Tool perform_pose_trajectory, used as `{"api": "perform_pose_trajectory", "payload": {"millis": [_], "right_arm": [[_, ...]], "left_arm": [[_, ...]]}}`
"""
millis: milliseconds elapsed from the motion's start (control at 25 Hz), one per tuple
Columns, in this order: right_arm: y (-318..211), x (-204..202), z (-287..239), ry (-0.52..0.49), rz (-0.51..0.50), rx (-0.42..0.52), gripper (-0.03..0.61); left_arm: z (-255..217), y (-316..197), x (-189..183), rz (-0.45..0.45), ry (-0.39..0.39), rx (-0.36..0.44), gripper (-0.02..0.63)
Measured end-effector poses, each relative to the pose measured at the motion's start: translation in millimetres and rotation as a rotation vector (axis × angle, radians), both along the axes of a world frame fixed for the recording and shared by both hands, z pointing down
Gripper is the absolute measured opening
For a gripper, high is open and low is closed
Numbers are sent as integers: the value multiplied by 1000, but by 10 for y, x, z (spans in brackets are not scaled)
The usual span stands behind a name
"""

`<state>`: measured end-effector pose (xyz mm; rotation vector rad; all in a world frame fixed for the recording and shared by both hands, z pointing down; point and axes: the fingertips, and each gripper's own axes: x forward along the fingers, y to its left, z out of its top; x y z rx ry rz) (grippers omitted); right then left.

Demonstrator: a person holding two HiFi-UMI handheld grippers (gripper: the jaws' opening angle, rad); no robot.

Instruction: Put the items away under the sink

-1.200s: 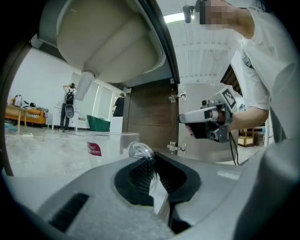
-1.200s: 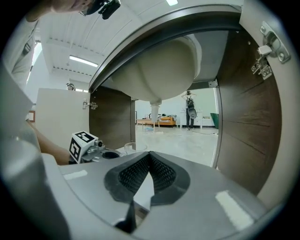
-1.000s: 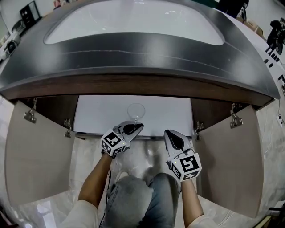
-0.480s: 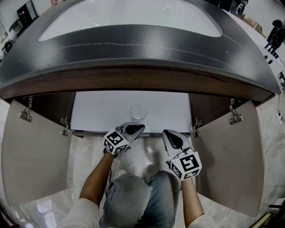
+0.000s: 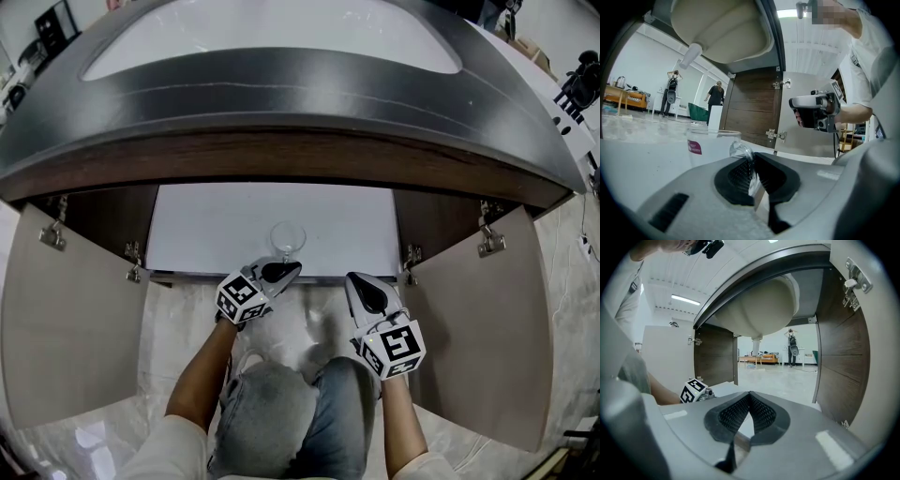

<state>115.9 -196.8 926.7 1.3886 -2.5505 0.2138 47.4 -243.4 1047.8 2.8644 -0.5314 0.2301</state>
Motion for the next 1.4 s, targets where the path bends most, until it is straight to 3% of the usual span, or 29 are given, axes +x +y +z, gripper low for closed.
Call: {"api": "perform_pose_trajectory", "payload": {"millis": [360,600,1000,1400], "right_arm": [[103,39,-30,8,9,5,6],[173,78,-56,6,27,6,6],[250,121,-126,25,44,37,6],[280,138,-132,27,48,34,6]], "left_arm": [[87,65,-23,0,-28,10,16],[181,148,-74,4,-100,54,52],[182,164,-100,-27,-140,69,114],[198,209,-164,-17,-153,63,133]]}}
